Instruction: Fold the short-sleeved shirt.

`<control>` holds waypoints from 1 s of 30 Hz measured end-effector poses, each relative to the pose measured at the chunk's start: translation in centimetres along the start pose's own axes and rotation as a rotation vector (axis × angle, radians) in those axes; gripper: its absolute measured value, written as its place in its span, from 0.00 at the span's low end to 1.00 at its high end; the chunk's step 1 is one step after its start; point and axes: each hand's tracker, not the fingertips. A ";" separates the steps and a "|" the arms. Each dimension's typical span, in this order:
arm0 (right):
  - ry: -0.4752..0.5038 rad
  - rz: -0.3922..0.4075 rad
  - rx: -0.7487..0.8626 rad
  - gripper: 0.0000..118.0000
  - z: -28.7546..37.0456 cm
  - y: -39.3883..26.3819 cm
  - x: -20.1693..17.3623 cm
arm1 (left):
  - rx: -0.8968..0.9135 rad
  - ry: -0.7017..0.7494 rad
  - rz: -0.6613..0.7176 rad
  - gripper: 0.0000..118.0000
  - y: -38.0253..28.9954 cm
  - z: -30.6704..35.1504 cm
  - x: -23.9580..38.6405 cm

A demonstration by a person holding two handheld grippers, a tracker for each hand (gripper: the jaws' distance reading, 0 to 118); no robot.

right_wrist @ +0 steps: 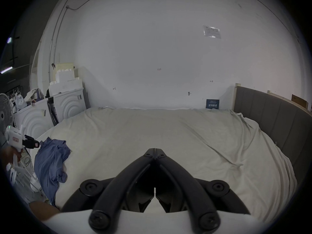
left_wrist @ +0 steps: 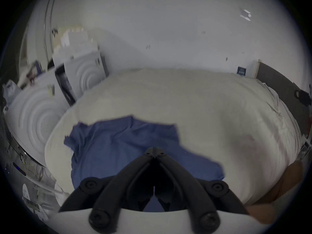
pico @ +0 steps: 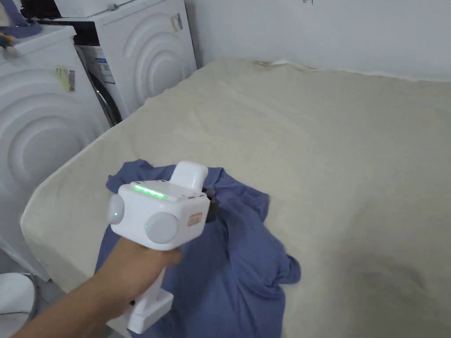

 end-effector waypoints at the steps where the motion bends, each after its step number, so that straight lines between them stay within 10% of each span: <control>1: 0.005 -0.001 -0.013 0.00 -0.5 -0.2 -0.3 | -0.062 -0.014 0.028 0.00 0.3 -1.2 -2.1; 16: -0.023 -0.005 -0.091 0.00 -3.0 -2.2 -2.0 | -0.510 -0.112 -0.102 0.00 1.9 -11.4 -7.0; 18: -0.037 -0.011 -0.104 0.00 -3.3 -2.3 -1.5 | -0.502 -0.075 -0.062 0.24 1.9 -11.5 -7.3; 20: -0.035 -0.021 -0.102 0.00 -3.3 -2.5 -1.3 | -0.512 -0.095 -0.019 0.80 1.8 -11.8 -7.7; 21: -0.036 -0.022 -0.105 0.00 -3.4 -2.5 -1.3 | -0.513 -0.107 -0.002 0.92 1.8 -11.8 -7.8; 30: -0.038 -0.006 -0.125 0.00 -4.2 -3.2 -1.8 | -0.609 -0.064 0.004 0.92 1.9 -14.1 -7.5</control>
